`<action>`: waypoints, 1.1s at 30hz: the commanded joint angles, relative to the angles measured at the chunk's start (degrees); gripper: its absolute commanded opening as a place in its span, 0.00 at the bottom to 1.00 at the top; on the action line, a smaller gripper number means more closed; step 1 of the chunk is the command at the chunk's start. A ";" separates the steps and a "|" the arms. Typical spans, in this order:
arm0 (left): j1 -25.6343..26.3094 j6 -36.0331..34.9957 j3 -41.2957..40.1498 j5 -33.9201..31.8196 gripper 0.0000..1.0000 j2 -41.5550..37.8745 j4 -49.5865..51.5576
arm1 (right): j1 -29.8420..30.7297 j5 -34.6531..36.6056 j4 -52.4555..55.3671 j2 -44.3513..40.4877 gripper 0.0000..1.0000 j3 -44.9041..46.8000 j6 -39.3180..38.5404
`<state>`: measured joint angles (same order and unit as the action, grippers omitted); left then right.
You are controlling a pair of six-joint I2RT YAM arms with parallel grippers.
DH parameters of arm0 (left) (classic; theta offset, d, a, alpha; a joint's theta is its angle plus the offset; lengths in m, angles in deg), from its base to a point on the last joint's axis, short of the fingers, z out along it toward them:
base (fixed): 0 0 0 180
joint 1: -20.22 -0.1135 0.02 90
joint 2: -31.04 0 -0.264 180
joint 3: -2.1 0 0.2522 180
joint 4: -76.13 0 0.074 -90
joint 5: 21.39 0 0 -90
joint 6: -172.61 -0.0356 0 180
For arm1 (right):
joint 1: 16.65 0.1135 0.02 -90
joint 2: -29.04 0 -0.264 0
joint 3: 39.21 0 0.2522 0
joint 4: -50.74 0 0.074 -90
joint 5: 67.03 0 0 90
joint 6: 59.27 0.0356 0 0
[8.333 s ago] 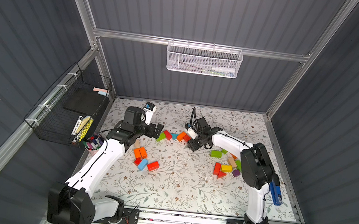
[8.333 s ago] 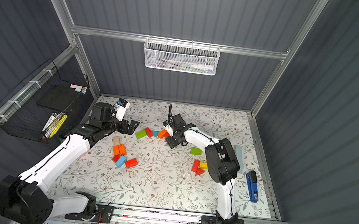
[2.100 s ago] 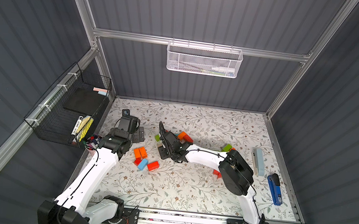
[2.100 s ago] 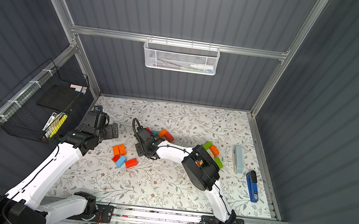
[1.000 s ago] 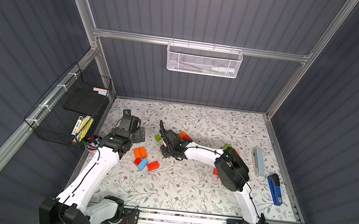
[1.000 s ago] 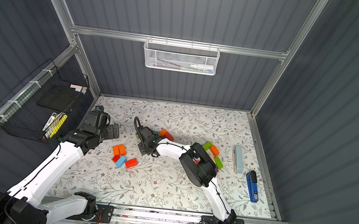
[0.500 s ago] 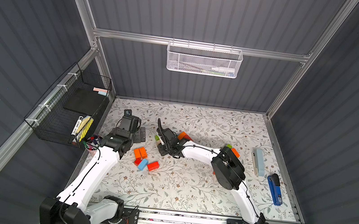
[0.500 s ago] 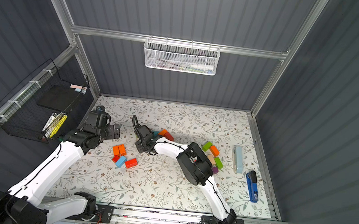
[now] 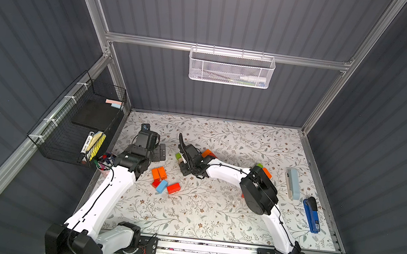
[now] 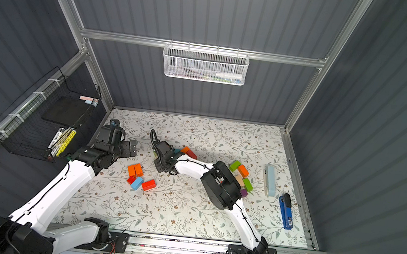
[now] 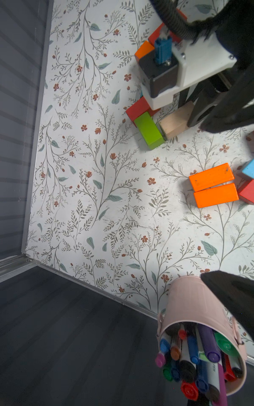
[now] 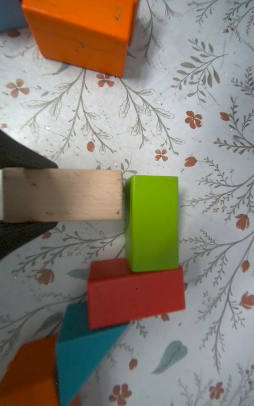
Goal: Assemble a heart with building blocks
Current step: Assemble the building block at the center of the board.
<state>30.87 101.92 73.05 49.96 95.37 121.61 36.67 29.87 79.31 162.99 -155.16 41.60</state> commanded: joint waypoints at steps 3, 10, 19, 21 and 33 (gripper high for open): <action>-0.28 -0.77 -0.67 0.94 0.99 0.46 -0.47 | -0.32 0.58 0.96 2.15 0.28 -2.05 -0.76; -0.28 -0.89 -0.65 1.42 0.99 0.48 -0.53 | -0.32 0.68 1.07 2.37 0.30 -1.88 -0.74; -0.28 -1.02 -0.75 1.99 0.99 0.74 -0.61 | -0.34 0.73 0.85 2.03 0.41 -1.61 -0.75; -0.28 -1.05 -0.74 2.15 0.99 0.72 -0.64 | -0.32 0.58 0.75 1.45 0.44 -1.38 -0.90; -0.20 -0.14 -1.60 5.27 0.99 1.71 0.18 | -0.19 -2.23 -4.85 -12.61 0.60 13.55 -1.47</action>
<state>30.87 101.92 72.66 53.04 96.55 121.20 36.58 28.80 77.23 156.08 -145.26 40.69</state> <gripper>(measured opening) 0.992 0.591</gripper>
